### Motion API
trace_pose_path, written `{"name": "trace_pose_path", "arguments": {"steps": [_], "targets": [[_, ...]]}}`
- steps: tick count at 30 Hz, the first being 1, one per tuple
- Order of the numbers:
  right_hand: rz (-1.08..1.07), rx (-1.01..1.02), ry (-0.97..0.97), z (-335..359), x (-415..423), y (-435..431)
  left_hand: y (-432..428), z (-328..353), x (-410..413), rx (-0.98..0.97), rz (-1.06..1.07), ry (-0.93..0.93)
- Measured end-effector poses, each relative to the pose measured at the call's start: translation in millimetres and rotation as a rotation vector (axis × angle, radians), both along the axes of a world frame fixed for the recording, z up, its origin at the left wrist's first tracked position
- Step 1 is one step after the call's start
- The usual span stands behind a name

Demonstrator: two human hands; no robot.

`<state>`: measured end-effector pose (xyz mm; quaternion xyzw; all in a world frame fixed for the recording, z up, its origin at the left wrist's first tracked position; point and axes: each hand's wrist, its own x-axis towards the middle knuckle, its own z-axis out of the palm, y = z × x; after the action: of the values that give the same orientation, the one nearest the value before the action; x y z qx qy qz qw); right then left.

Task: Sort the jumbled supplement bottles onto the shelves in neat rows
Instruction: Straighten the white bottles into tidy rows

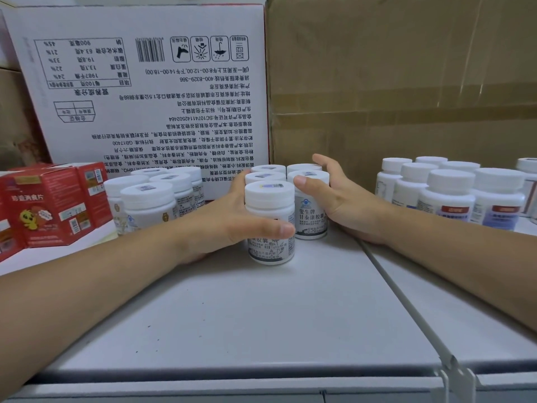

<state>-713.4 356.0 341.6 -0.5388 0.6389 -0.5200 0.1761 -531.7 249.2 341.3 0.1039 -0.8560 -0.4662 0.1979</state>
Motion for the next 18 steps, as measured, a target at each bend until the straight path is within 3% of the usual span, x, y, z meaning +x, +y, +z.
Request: {"name": "trace_pose_path", "arguments": {"steps": [18], "targets": [[0.032, 0.014, -0.045, -0.3, -0.2, -2.4, 9.0, -1.1, -2.6, -0.070, 0.058, 0.021]]}}
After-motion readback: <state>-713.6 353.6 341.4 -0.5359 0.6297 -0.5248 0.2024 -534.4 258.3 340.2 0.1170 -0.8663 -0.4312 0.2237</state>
